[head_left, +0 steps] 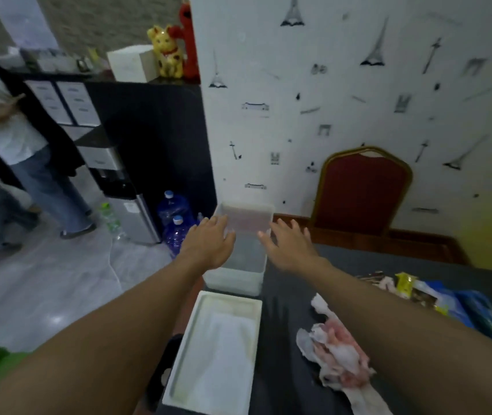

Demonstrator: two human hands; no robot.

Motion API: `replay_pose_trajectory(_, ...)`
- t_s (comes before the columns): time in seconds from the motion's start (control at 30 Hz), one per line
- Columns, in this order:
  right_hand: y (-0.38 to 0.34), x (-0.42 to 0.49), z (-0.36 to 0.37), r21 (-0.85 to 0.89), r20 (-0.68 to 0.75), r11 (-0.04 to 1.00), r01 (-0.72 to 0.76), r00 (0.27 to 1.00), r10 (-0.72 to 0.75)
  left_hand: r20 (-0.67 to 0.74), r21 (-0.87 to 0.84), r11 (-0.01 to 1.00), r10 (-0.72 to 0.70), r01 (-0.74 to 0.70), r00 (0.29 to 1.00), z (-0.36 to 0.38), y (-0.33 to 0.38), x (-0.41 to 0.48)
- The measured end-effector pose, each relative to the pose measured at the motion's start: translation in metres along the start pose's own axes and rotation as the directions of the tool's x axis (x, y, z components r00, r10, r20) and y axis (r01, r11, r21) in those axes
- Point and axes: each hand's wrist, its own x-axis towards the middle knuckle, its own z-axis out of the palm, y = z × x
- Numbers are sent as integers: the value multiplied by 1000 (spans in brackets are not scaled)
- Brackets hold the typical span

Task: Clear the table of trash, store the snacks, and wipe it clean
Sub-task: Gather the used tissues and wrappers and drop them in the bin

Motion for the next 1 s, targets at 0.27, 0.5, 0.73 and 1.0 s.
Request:
replay_pose_trajectory(0.27,75,-66,-16,28,-93,968,-247,964,249,47,-52,969,242,-240,969,26,75,5)
replay_pose_trajectory(0.5,131,-122,-28,91,-142,905,-416,894,425,116,-56,927,376,-372,919,43,144,-3)
replay_pose_trajectory(0.73,193,-151,-32,156,-144,852,-500,842,520,230,-83,878,477,-471,848,74,198,-3)
replay_pose_trajectory(1.0,265,-147,-24,147,-113,859,-490,854,507,356,-112,906,420,-408,835,122,241,9)
